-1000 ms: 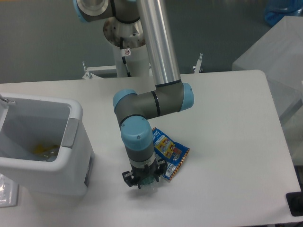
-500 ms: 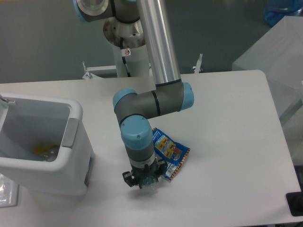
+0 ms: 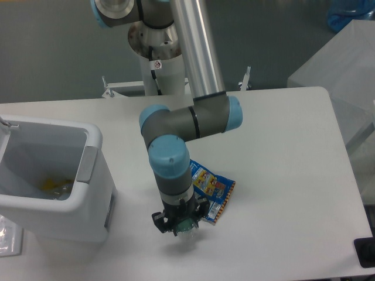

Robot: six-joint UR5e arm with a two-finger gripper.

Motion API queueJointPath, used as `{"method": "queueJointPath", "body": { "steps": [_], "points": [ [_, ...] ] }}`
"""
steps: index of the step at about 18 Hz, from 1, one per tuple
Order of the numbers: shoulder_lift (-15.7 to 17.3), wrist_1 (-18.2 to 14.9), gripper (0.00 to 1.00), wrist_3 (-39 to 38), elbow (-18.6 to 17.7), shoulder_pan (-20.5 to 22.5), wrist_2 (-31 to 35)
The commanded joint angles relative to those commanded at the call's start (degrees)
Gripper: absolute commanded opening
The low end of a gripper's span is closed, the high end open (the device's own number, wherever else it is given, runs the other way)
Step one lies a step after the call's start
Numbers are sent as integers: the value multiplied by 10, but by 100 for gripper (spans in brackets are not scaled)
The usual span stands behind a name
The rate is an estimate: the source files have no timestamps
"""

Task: Place the trash in the trash can
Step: 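Lift the bottle and carry it over the white trash bin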

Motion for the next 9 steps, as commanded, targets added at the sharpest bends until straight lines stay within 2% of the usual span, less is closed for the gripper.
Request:
{"method": "queueJointPath", "body": {
  "steps": [2,5,9],
  "points": [
    [1,-1,61,-17,45,1,1],
    [3,1,61,-46,91,10,1],
    [17,21,61,-42,165,27,-1]
  ]
}}
